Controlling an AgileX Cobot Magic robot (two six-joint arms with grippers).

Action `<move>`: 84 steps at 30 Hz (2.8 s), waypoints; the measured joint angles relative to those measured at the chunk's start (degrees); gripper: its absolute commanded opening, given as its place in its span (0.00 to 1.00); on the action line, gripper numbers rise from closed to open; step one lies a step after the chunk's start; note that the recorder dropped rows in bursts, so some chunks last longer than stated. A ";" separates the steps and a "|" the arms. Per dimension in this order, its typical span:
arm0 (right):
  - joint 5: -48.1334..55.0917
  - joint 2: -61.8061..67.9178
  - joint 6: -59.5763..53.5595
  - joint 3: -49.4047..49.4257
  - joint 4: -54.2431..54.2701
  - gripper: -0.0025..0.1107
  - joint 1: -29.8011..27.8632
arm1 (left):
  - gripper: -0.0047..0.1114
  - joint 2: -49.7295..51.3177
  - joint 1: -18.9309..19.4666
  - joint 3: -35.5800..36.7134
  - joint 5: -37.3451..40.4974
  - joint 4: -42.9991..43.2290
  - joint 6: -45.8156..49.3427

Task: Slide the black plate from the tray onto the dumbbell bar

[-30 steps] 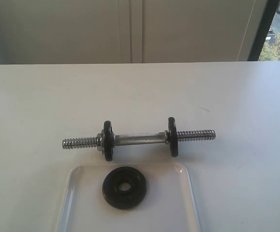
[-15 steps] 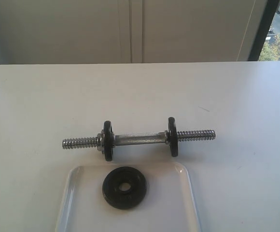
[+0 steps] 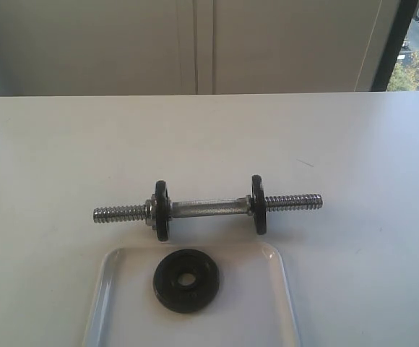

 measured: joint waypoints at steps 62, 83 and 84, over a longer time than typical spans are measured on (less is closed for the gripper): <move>0.00 0.00 0.00 0.00 0.00 0.02 0.00 | 0.62 68.24 -38.88 -56.81 19.64 -39.34 66.65; 0.00 0.00 0.00 0.00 0.00 0.02 0.00 | 0.27 71.08 -39.13 -56.81 17.85 -40.22 66.78; 0.00 0.00 0.00 0.00 0.00 0.02 0.00 | 0.19 71.08 -39.17 -56.81 18.44 -40.35 66.78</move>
